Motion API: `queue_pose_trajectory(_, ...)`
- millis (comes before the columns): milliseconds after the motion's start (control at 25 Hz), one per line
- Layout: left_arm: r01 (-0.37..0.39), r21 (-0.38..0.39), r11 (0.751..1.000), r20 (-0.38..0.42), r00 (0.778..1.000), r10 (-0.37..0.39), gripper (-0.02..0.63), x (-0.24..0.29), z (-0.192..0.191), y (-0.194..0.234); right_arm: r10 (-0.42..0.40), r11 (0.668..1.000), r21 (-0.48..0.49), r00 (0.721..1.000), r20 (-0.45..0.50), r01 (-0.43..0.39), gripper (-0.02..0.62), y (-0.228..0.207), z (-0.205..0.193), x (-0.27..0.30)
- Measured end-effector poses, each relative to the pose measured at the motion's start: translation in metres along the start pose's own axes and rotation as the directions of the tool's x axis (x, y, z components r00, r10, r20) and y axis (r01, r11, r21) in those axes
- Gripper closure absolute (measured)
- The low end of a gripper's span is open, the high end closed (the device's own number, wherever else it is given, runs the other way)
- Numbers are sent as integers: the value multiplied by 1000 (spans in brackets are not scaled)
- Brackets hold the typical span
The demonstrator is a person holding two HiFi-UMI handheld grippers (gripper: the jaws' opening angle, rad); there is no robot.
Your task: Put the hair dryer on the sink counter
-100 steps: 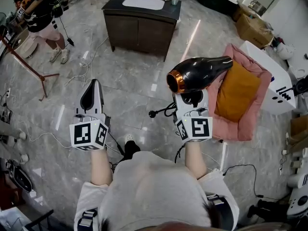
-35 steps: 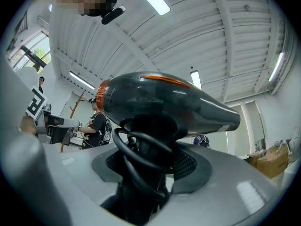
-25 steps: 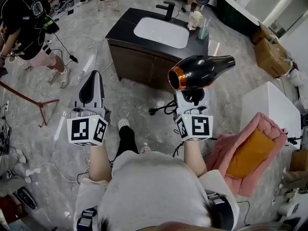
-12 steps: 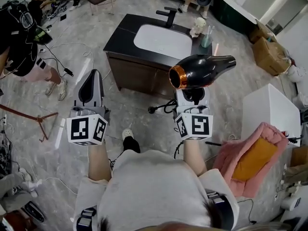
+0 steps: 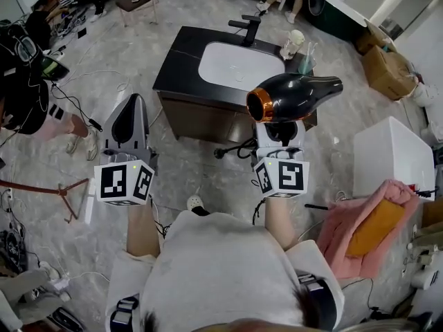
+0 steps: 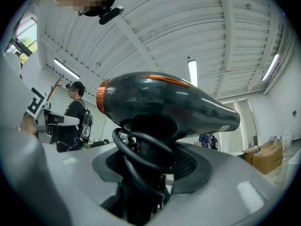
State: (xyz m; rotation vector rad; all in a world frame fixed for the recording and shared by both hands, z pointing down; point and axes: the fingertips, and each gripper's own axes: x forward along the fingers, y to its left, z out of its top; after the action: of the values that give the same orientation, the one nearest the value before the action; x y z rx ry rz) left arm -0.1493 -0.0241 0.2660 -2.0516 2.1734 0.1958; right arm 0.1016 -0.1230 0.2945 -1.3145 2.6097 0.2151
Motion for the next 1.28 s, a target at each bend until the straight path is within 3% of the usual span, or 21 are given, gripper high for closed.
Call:
queue_pose_trajectory(400,27,-21,999,1,1000,-27,597,35,-16,48,-33,999,-10,999,-5,33,345,21,-13,44)
queue_pose_trajectory(840,29,-38,999,-28,999,-30,597,61,-36,69,-24,1000,12,998,-56,25,345,28,-37,80)
queue_pose_trajectory(1280,10,-18,1000,-28,1000,-11,597,148,-47,98,5,999,48,996,-84,-1,345,11,-74,175)
